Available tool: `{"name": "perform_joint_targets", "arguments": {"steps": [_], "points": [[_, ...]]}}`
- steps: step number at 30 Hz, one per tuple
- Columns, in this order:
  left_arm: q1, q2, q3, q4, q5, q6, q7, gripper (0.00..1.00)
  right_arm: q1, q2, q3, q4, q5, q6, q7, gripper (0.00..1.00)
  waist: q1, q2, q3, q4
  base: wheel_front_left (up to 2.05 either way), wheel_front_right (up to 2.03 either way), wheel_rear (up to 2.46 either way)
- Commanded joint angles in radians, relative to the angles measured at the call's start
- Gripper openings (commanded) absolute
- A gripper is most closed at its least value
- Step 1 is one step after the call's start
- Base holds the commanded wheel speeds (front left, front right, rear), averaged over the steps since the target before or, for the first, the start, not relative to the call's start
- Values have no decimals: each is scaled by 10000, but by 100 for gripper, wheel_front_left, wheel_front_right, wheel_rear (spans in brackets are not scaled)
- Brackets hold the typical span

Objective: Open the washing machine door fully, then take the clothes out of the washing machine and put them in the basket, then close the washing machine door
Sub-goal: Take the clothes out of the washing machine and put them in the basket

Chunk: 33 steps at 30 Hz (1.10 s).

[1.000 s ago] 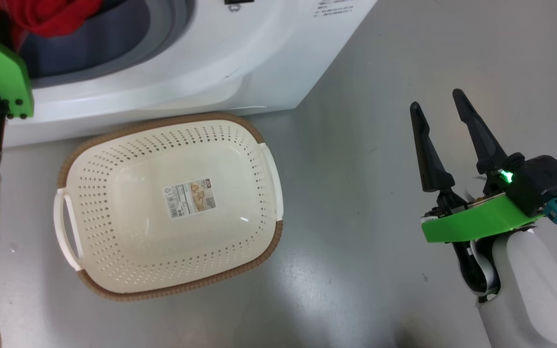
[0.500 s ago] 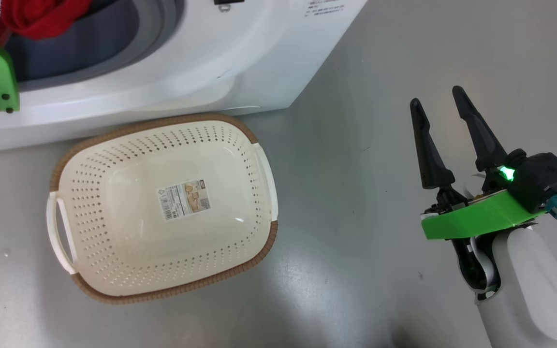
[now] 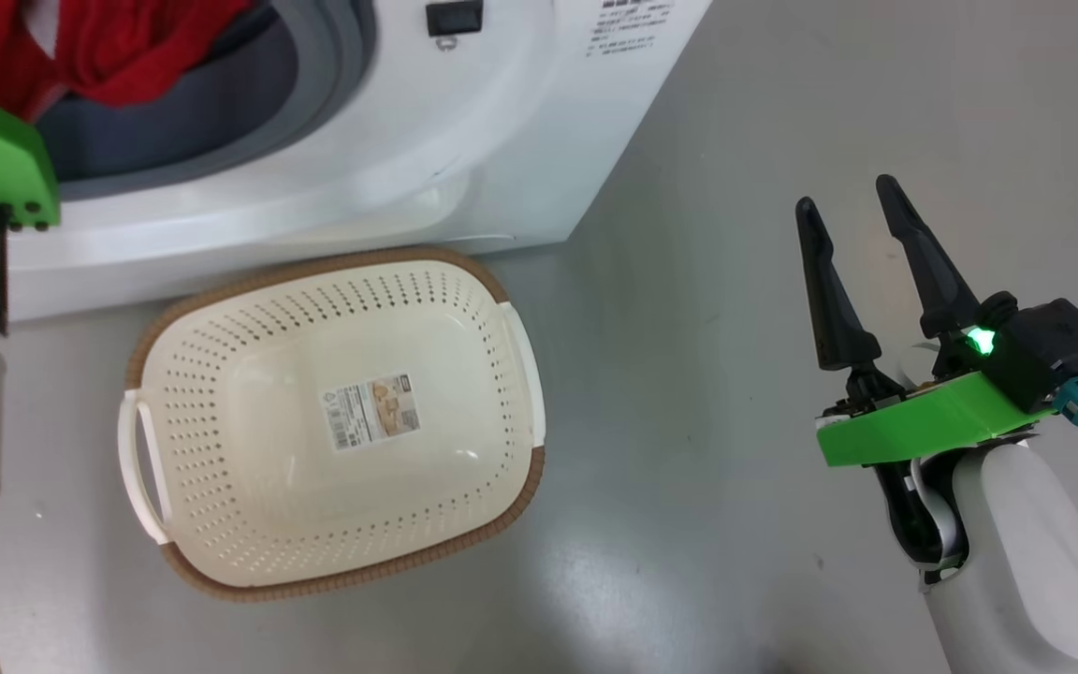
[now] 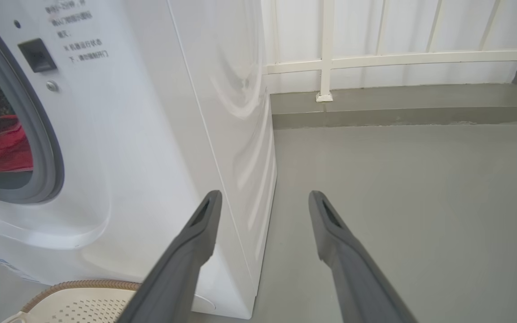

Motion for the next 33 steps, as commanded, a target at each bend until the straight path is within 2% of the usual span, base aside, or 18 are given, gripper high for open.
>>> {"name": "perform_joint_targets", "arguments": {"steps": [1,9,18,33], "points": [[279,468,245,-399,-142,138,-288,0,240,52,158,-189,50,65,-65,100,0,0,-258,68,0,0,0],[1246,267,421,-1491,-468,144,-798,0,537,53,58,-130,-40,65,-65,100,0,0,-1026,220,0,0,0],[2728,-80,805,-3049,-1020,-64,-825,0,1103,53,-97,-6,-212,65,-65,100,0,0,-1993,446,0,0,0],[4748,-563,861,-5116,-1640,-262,-690,0,1493,53,-107,103,-332,65,-65,100,0,0,-3001,795,0,0,0]]}}
